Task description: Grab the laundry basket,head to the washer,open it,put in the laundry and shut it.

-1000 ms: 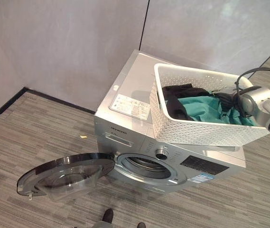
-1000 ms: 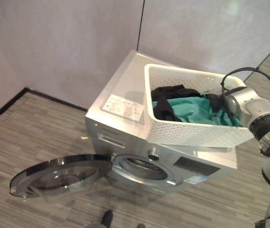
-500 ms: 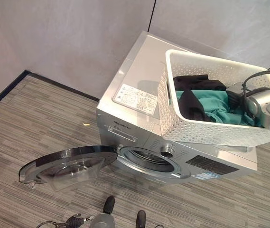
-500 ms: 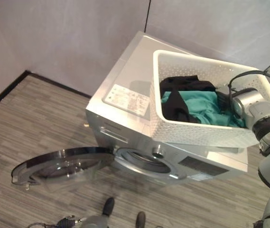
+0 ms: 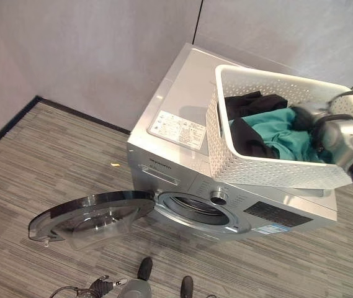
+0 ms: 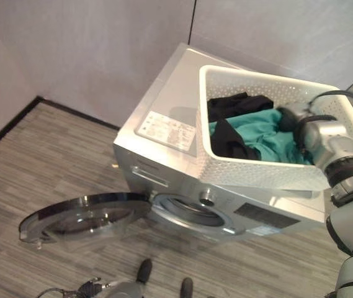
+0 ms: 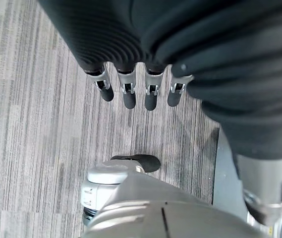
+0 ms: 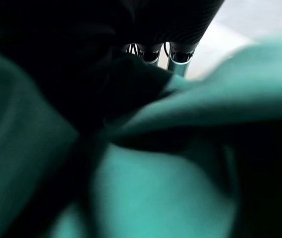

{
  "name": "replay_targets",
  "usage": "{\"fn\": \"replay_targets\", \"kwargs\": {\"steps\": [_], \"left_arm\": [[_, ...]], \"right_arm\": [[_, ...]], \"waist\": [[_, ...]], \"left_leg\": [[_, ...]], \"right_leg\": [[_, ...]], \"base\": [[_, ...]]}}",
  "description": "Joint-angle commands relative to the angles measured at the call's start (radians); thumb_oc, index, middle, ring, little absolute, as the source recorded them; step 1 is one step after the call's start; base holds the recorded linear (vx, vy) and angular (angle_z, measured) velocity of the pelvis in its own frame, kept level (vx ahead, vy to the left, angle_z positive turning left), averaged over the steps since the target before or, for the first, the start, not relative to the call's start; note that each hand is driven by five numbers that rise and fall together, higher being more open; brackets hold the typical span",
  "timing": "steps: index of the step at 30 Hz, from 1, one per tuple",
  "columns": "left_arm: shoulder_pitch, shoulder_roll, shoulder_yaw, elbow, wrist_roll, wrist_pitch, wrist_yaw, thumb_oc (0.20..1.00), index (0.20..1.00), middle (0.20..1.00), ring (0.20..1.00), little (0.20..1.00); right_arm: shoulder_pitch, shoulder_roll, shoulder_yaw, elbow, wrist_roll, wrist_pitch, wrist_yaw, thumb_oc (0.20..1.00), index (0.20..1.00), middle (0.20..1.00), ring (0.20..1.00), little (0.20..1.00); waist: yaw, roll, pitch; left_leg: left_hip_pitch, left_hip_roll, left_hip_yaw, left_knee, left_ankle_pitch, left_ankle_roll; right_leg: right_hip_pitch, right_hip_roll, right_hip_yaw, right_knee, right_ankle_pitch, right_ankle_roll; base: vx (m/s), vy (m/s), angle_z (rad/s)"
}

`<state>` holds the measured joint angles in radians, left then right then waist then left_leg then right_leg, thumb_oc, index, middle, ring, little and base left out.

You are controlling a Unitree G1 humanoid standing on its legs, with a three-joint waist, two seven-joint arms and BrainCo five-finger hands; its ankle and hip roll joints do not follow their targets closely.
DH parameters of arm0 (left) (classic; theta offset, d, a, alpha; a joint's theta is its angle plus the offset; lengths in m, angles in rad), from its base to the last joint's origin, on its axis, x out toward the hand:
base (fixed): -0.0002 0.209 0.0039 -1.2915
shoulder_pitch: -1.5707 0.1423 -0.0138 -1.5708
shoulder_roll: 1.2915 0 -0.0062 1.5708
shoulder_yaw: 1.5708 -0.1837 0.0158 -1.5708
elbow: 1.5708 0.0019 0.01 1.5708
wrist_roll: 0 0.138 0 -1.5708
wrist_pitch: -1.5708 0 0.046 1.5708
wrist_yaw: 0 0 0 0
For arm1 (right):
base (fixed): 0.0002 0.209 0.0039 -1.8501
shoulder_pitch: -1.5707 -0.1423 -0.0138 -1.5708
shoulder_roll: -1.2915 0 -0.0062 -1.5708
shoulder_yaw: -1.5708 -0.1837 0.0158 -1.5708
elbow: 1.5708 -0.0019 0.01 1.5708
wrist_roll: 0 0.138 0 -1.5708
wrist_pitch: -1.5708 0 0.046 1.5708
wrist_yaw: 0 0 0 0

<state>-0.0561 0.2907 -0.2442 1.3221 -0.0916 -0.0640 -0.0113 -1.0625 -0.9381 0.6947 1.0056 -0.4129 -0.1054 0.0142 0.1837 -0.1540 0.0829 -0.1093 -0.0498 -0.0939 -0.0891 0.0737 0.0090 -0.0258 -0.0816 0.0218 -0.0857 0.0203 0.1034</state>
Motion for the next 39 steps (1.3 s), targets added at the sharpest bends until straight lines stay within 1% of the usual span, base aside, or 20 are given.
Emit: {"fn": "replay_targets", "kwargs": {"steps": [1,3,4,5,6,7,12,16,17,18,19,20,21,23,27,31,32,33,37,39], "left_arm": [[0.003,-0.020,-0.030,0.075,0.049,-0.024,0.009,1.000,1.000,1.000,1.000,1.000],[0.015,-0.026,-0.026,0.083,0.057,-0.022,0.010,1.000,1.000,1.000,1.000,1.000],[0.017,-0.027,-0.027,0.086,0.059,-0.023,0.011,1.000,1.000,1.000,1.000,1.000],[0.017,-0.026,-0.028,0.086,0.059,-0.023,0.011,1.000,1.000,1.000,1.000,1.000],[0.019,-0.030,-0.029,0.090,0.061,-0.021,0.013,1.000,1.000,1.000,1.000,1.000],[0.019,-0.034,-0.028,0.093,0.060,-0.023,0.017,1.000,1.000,1.000,1.000,1.000],[0.021,-0.040,-0.026,0.098,0.059,-0.022,0.025,1.000,1.000,1.000,1.000,1.000],[0.023,-0.046,-0.029,0.105,0.053,-0.020,0.028,1.000,1.000,1.000,1.000,1.000],[0.023,-0.050,-0.032,0.109,0.048,-0.019,0.032,1.000,1.000,1.000,1.000,1.000],[0.023,-0.051,-0.034,0.112,0.043,-0.017,0.032,1.000,1.000,1.000,1.000,1.000],[0.024,-0.056,-0.041,0.124,0.034,-0.011,0.037,1.000,1.000,1.000,1.000,1.000],[0.024,-0.056,-0.041,0.124,0.034,-0.011,0.037,1.000,1.000,1.000,1.000,1.000],[0.025,-0.059,-0.042,0.130,0.030,-0.009,0.041,1.000,1.000,1.000,1.000,1.000],[0.028,-0.061,-0.039,0.140,0.010,0.000,0.045,1.000,1.000,1.000,1.000,1.000],[0.039,-0.064,-0.023,0.149,-0.030,0.015,0.048,1.000,1.000,1.000,1.000,1.000],[0.049,-0.066,-0.018,0.151,-0.058,0.020,0.055,1.000,1.000,1.000,1.000,1.000],[0.052,-0.067,-0.021,0.148,-0.066,0.018,0.061,1.000,1.000,1.000,1.000,1.000],[0.054,-0.068,-0.023,0.146,-0.069,0.018,0.063,1.000,1.000,1.000,1.000,1.000],[0.054,-0.069,-0.024,0.143,-0.073,0.017,0.074,1.000,1.000,1.000,1.000,1.000],[0.056,-0.068,-0.026,0.142,-0.071,0.016,0.081,1.000,1.000,1.000,1.000,1.000]], "right_arm": [[-0.035,-0.083,-0.036,0.011,0.103,0.042,-0.094,0.200,0.200,0.200,0.200,0.200],[0.002,-0.101,-0.148,-0.020,0.204,0.038,-0.130,0.200,0.200,0.200,0.200,0.200],[0.021,-0.097,-0.188,-0.020,0.233,0.038,-0.147,0.200,0.200,0.200,0.200,0.200],[0.025,-0.097,-0.193,-0.023,0.232,0.039,-0.147,0.200,0.200,0.200,0.200,0.200],[0.038,-0.103,-0.259,-0.049,0.292,0.032,-0.175,0.200,0.200,0.200,0.200,0.200],[0.044,-0.102,-0.294,-0.057,0.327,0.028,-0.192,0.200,0.200,0.200,0.200,0.200],[0.038,-0.107,-0.331,-0.088,0.341,0.025,-0.211,0.200,0.200,0.200,0.200,0.200],[0.011,-0.105,-0.358,-0.094,0.402,0.016,-0.235,0.200,0.200,0.200,0.200,0.200],[0.004,-0.091,-0.390,-0.083,0.469,0.007,-0.254,0.200,0.200,0.200,0.200,0.200],[-0.005,-0.080,-0.394,-0.072,0.503,-0.001,-0.249,0.200,0.200,0.200,0.200,0.200],[-0.043,-0.043,-0.427,-0.023,0.654,-0.023,-0.254,0.200,0.200,0.200,0.200,0.200],[-0.046,-0.043,-0.424,-0.021,0.656,-0.024,-0.253,0.200,0.200,0.200,0.200,0.200],[-0.058,-0.012,-0.457,0.010,0.778,-0.042,-0.256,0.200,0.200,0.200,0.200,0.200],[-0.108,0.042,-0.477,0.054,0.930,-0.063,-0.246,0.200,0.200,0.200,0.200,0.200],[-0.164,0.142,-0.495,0.048,1.116,-0.079,-0.232,0.200,0.200,0.200,0.200,0.200],[-0.203,0.212,-0.500,0.035,1.207,-0.092,-0.235,0.200,0.200,0.200,0.200,0.200],[-0.222,0.250,-0.508,0.028,1.239,-0.105,-0.247,0.200,0.200,0.200,0.200,0.200],[-0.228,0.267,-0.514,0.021,1.252,-0.111,-0.254,0.200,0.200,0.200,0.200,0.200],[-0.245,0.308,-0.522,-0.013,1.276,-0.132,-0.277,0.200,0.200,0.200,0.200,0.200],[-0.253,0.328,-0.522,-0.036,1.274,-0.145,-0.288,0.200,0.200,0.200,0.200,0.200]], "waist": [[0.009,0.004,-0.058],[-0.001,0.012,-0.084],[-0.003,0.014,-0.091],[-0.003,0.013,-0.090],[-0.009,0.017,-0.105],[-0.014,0.020,-0.113],[-0.019,0.021,-0.138],[-0.021,0.025,-0.148],[-0.022,0.025,-0.150],[-0.021,0.025,-0.152],[-0.022,0.023,-0.159],[-0.023,0.024,-0.158],[-0.024,0.023,-0.164],[-0.027,0.019,-0.171],[-0.036,0.019,-0.184],[-0.039,0.022,-0.194],[-0.036,0.023,-0.196],[-0.034,0.024,-0.196],[-0.027,0.026,-0.194],[-0.021,0.025,-0.193]], "left_leg": [[0.017,0.003,-0.065,0.002,-0.081,-0.014],[0.039,0.005,-0.064,0.002,-0.089,-0.013],[0.046,0.005,-0.063,0.002,-0.091,-0.013],[0.047,0.004,-0.064,0.002,-0.091,-0.013],[0.057,0.005,-0.063,0.002,-0.094,-0.012],[0.062,0.007,-0.062,0.002,-0.095,-0.012],[0.084,0.012,-0.058,0.003,-0.099,-0.015],[0.095,0.013,-0.058,0.005,-0.102,-0.016],[0.098,0.013,-0.058,0.007,-0.103,-0.015],[0.102,0.013,-0.057,0.008,-0.103,-0.015],[0.112,0.016,-0.056,0.010,-0.105,-0.016],[0.112,0.016,-0.056,0.010,-0.106,-0.016],[0.117,0.017,-0.055,0.010,-0.107,-0.017],[0.119,0.021,-0.051,0.012,-0.100,-0.019],[0.134,0.029,-0.040,0.009,-0.101,-0.023],[0.138,0.032,-0.031,0.007,-0.100,-0.025],[0.139,0.033,-0.030,0.007,-0.099,-0.026],[0.145,0.033,-0.030,0.006,-0.108,-0.025],[0.141,0.031,-0.031,0.007,-0.099,-0.024],[0.145,0.031,-0.033,0.006,-0.107,-0.024]], "right_leg": [[0.020,-0.014,0.011,-0.002,-0.027,0.048],[0.040,-0.014,0.007,-0.002,-0.035,0.046],[0.046,-0.014,0.004,-0.002,-0.038,0.045],[0.047,-0.014,0.004,-0.002,-0.038,0.045],[0.057,-0.015,0.004,-0.002,-0.043,0.042],[0.063,-0.015,0.006,-0.002,-0.046,0.041],[0.085,-0.014,0.001,-0.002,-0.055,0.036],[0.096,-0.013,0.001,-0.002,-0.055,0.032],[0.100,-0.012,0.002,-0.002,-0.055,0.031],[0.103,-0.011,0.002,-0.002,-0.056,0.030],[0.114,-0.007,0.003,-0.002,-0.060,0.026],[0.114,-0.007,0.003,-0.002,-0.060,0.026],[0.118,-0.006,0.003,-0.001,-0.061,0.024],[0.120,-0.002,0.005,0.000,-0.056,0.020],[0.127,0.006,0.007,0.002,-0.058,0.015],[0.128,0.008,0.007,0.001,-0.057,0.012],[0.130,0.008,0.008,0.001,-0.055,0.011],[0.135,0.007,0.007,0.000,-0.063,0.011],[0.130,0.007,0.007,0.000,-0.053,0.011],[0.134,0.006,0.004,0.000,-0.060,0.011]], "base": [[0.03,-0.005,0.14],[0.03,-0.013,0.02],[0.00,0.000,0.00],[0.00,0.000,0.00],[0.00,0.000,0.00],[0.00,0.000,0.00],[0.00,0.000,0.00],[0.00,0.000,0.00],[0.00,0.000,0.00],[0.00,0.000,0.00],[0.00,0.000,0.00],[0.00,0.000,0.00],[0.00,0.000,0.00],[0.00,0.000,0.00],[0.00,-0.008,-0.03],[0.00,0.000,0.00],[0.00,0.000,0.00],[0.00,0.000,0.00],[-0.02,0.006,0.00],[0.00,0.000,0.00]]}}
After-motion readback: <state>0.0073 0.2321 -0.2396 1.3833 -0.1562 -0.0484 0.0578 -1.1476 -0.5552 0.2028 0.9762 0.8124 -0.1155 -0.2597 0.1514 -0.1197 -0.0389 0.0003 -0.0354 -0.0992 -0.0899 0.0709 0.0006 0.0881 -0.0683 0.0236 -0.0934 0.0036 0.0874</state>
